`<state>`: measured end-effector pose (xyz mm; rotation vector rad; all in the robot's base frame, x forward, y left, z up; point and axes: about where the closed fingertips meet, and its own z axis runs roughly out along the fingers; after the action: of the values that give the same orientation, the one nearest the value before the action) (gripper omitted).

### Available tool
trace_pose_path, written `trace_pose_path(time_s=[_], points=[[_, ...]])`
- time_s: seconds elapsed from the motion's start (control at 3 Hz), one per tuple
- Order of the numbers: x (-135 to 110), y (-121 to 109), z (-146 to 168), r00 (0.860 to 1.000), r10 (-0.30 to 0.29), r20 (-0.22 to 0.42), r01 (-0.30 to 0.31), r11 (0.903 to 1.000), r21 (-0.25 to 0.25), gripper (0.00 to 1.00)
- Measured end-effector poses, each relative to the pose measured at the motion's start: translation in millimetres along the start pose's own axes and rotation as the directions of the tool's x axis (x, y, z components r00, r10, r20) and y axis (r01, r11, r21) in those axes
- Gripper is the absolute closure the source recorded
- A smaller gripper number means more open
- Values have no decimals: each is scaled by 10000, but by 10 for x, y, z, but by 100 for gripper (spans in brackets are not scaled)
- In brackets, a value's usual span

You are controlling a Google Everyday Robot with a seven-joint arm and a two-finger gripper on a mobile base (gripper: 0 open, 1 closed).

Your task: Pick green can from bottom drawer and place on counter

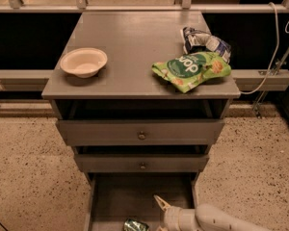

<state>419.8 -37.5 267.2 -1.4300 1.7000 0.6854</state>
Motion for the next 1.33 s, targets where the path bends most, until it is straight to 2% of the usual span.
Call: trace_pose_path(time_s=[0.33, 0.67, 1.0, 1.33], points=[[115, -1, 233, 9936, -1111, 178, 1111, 9938, 26, 0], [113, 58, 272, 9885, -1442, 453, 1453, 9891, -235, 0], [208, 93, 383, 9934, -1120, 233, 1125, 9934, -234, 0], [421, 169, 542, 9985, -533, -110, 532, 9986, -69, 0]])
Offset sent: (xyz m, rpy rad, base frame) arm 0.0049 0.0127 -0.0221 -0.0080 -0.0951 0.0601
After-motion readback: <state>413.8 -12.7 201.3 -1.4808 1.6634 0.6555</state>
